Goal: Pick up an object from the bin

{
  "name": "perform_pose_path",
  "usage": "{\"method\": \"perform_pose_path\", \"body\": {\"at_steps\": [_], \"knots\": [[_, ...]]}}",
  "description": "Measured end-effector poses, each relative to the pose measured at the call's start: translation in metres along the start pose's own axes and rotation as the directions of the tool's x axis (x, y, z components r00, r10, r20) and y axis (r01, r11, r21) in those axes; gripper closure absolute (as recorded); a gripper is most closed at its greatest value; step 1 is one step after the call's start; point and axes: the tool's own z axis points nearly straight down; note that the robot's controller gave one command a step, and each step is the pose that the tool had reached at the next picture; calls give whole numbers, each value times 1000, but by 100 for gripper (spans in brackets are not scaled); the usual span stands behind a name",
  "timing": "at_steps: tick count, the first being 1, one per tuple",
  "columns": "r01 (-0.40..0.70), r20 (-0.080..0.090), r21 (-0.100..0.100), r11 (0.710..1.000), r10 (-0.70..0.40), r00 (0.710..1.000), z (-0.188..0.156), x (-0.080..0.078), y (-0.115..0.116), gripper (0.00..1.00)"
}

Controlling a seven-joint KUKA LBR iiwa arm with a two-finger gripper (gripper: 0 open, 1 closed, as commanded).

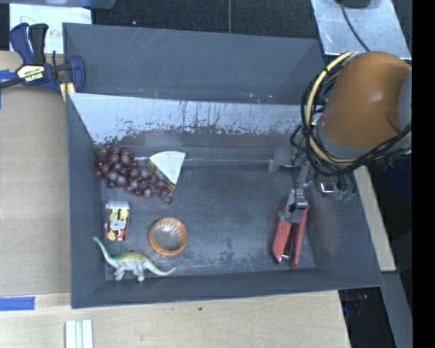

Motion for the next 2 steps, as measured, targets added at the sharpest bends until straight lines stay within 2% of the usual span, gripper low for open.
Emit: {"method": "perform_pose_path", "body": {"at_steps": [1, 2], "knots": [[2, 8, 1, 1000, -2, 1000, -4, -2, 0, 0], [361, 13, 7, 932, -361, 932, 69, -1, -48, 0]]}}
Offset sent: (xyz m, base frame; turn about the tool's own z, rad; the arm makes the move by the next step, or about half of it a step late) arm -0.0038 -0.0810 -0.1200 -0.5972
